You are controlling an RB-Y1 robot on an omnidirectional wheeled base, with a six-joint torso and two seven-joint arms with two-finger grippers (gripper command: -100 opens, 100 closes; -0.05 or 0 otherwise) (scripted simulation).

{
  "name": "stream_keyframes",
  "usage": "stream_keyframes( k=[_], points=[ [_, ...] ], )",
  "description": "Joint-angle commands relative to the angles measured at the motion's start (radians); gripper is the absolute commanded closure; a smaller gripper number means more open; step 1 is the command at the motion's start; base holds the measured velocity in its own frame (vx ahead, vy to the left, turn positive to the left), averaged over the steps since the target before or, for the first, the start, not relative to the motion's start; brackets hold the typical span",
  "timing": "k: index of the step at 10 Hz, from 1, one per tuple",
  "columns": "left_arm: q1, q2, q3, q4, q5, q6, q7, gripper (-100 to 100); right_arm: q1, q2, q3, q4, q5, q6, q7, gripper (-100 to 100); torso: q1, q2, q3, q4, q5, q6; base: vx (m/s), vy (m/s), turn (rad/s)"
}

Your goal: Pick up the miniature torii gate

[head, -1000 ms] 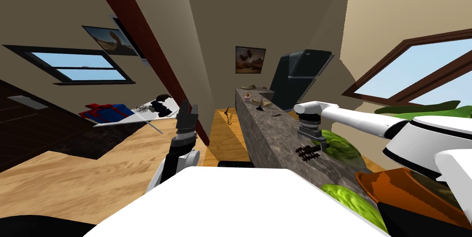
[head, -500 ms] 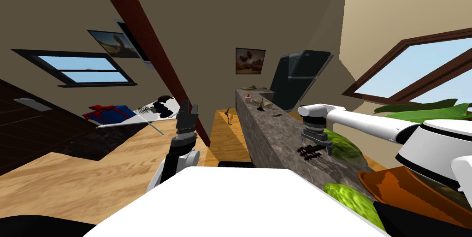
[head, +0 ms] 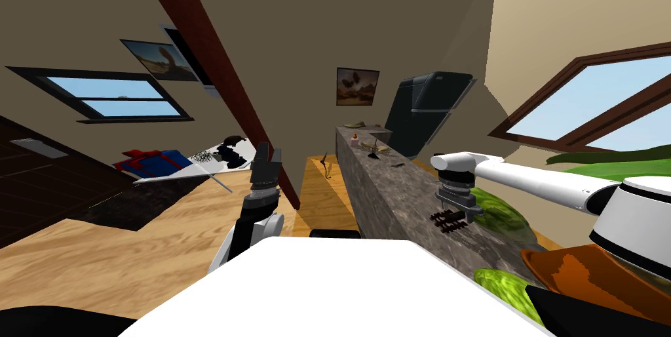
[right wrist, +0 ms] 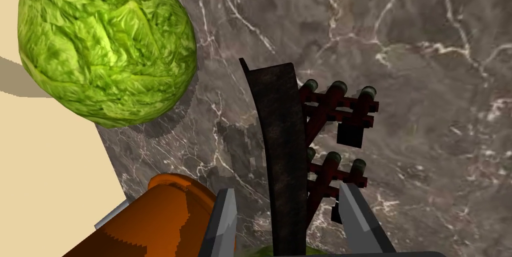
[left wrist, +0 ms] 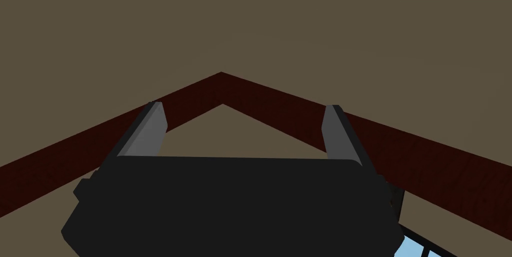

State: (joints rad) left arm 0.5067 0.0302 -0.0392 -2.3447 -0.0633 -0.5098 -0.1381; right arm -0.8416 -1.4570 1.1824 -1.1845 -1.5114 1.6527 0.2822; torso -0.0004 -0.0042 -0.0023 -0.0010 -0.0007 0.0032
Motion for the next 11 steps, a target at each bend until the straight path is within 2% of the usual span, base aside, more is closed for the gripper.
stream_keyframes(
  k=[1, 4, 5, 6, 11],
  points=[
    [0.0, 0.0, 0.0, 0.0, 0.0, 0.0, 0.0, 0, 0.0, 0.0, 0.0, 0.0, 0.0, 0.0, 0.0, 100, 0.0, 0.0, 0.0, 0.0, 0.0, 0.0, 0.0, 0.0, 0.0],
    [0.0, 0.0, 0.0, 0.0, 0.0, 0.0, 0.0, 0, -0.001, -0.001, -0.001, 0.0, 0.0, 0.0, 0.0, 100, -0.002, 0.0, -0.001, -0.001, -0.002, 0.0, 0.0, 0.0, 0.0],
    [0.0, 0.0, 0.0, 0.0, 0.0, 0.0, 0.0, 0, -0.001, -0.001, -0.001, 0.0, 0.0, 0.0, 0.0, 0, -0.002, 0.0, -0.001, -0.001, -0.002, 0.0, 0.0, 0.0, 0.0],
    [0.0, 0.0, 0.0, 0.0, 0.0, 0.0, 0.0, 0, -0.029, 0.017, -0.001, -0.009, -0.001, 0.03, -0.03, 100, -0.002, 0.0, -0.001, -0.001, -0.002, 0.0, -0.036, -0.065, -0.004],
    [0.0, 0.0, 0.0, 0.0, 0.0, 0.0, 0.0, 0, -0.114, 0.076, -0.003, -0.027, -0.002, 0.115, -0.116, 100, -0.007, 0.001, 0.0, -0.001, -0.003, 0.0, -0.04, -0.081, 0.008]
  ],
)
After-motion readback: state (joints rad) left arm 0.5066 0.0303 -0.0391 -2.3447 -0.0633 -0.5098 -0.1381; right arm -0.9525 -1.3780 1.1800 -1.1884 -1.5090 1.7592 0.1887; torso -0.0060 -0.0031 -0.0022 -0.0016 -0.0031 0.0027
